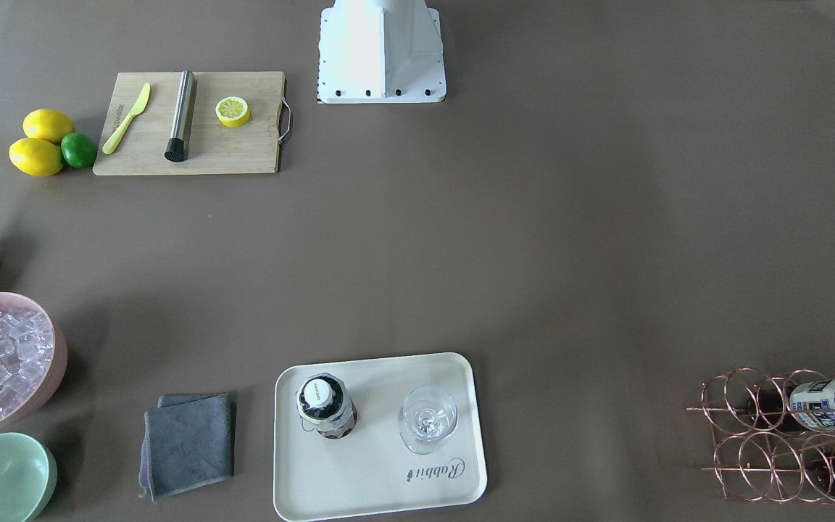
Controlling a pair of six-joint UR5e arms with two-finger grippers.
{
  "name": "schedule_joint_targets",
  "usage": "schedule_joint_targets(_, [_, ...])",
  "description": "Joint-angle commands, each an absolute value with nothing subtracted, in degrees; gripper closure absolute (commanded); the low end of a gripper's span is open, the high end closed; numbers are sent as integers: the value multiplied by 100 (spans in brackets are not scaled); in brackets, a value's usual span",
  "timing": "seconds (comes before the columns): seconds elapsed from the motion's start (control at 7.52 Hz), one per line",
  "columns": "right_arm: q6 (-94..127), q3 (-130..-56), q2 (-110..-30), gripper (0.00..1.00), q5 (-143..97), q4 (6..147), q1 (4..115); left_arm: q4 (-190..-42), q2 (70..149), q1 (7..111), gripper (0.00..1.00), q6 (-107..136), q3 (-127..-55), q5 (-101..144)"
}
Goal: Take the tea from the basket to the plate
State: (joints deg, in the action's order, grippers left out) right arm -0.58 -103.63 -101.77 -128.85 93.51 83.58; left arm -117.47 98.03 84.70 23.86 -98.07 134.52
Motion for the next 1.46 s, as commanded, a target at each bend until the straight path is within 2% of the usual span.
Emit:
schedule_joint_targets(0.0, [-53, -10345, -10169, 1, -12876, 9352, 8358, -11742, 9362, 8464, 2, 2461, -9336, 13650])
schedule_joint_targets(0.27, [-53, -10353, -10169, 1, -12876, 9352, 8358, -11699, 9255, 8429, 2, 2146, -8756, 13641])
schedule_joint_targets(0.4, [-53, -10362, -10169, 1, -12885, 9352, 8358, -11463, 9229, 8385, 2, 1927, -8728, 13658])
schedule_joint_targets(0.53, [-53, -10354, -10169, 1, -12885, 9352, 8358, -10495, 9237, 8367, 2, 1559, -8823, 13650])
schedule_joint_targets(0.67, [-53, -10336, -10169, 1, -12876, 9352, 8358, -9285, 9359, 8428, 2, 868, -8981, 13545])
schedule_joint_targets(0.8, [-53, -10336, -10169, 1, -12885, 9352, 8454, -8350, 9526, 8464, 2, 479, -9435, 12961])
schedule_joint_targets(0.93, [-53, -10336, -10160, 1, -12876, 9352, 8455, -7880, 9458, 8525, 2, 457, -9883, 12242])
schedule_joint_targets(1.33, [-44, -10318, -10160, 1, -12876, 9352, 8481, -7884, 9064, 8920, 2, 361, -10403, 12181])
